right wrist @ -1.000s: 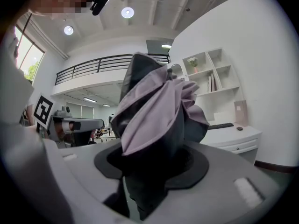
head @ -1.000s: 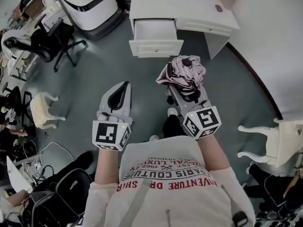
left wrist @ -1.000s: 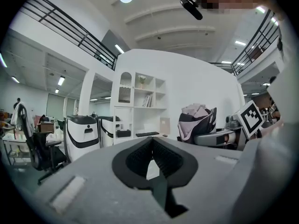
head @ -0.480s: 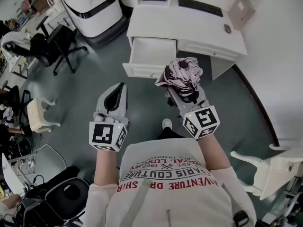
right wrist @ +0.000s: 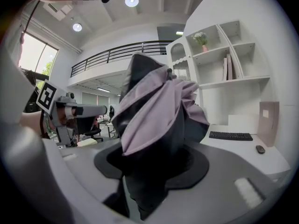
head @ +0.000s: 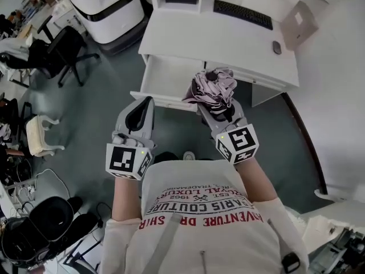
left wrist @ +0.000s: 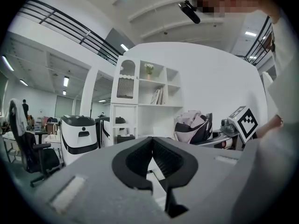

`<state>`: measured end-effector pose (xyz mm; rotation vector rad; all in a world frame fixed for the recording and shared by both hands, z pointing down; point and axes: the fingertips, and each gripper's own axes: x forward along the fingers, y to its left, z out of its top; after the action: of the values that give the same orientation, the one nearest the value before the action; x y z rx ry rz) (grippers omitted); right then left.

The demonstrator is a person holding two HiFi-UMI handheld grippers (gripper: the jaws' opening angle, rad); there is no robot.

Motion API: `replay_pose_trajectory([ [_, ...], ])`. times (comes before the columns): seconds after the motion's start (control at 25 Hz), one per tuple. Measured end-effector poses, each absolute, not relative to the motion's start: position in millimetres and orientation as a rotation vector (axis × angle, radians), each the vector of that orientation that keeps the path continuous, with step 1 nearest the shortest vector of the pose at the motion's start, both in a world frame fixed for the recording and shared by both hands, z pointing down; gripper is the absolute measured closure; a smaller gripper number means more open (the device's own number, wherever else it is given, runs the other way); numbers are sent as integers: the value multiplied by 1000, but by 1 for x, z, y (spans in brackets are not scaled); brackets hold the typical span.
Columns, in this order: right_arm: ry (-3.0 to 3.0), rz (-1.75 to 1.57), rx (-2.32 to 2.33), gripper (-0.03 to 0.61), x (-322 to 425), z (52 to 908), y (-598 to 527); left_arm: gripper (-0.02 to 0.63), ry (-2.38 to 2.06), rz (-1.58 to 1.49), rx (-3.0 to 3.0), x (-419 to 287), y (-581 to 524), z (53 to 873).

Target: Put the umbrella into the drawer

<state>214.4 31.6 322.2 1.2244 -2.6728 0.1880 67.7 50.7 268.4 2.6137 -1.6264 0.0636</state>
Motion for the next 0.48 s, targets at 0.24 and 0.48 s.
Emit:
replay_pose_trajectory([
  [0.24, -2651, 261, 1199, 377, 214, 346, -15, 607, -1629, 90, 2571, 64, 2, 284],
  [0.48, -2580, 338, 1208, 377, 190, 368, -70, 607, -1565, 108, 2572, 40, -63, 297],
])
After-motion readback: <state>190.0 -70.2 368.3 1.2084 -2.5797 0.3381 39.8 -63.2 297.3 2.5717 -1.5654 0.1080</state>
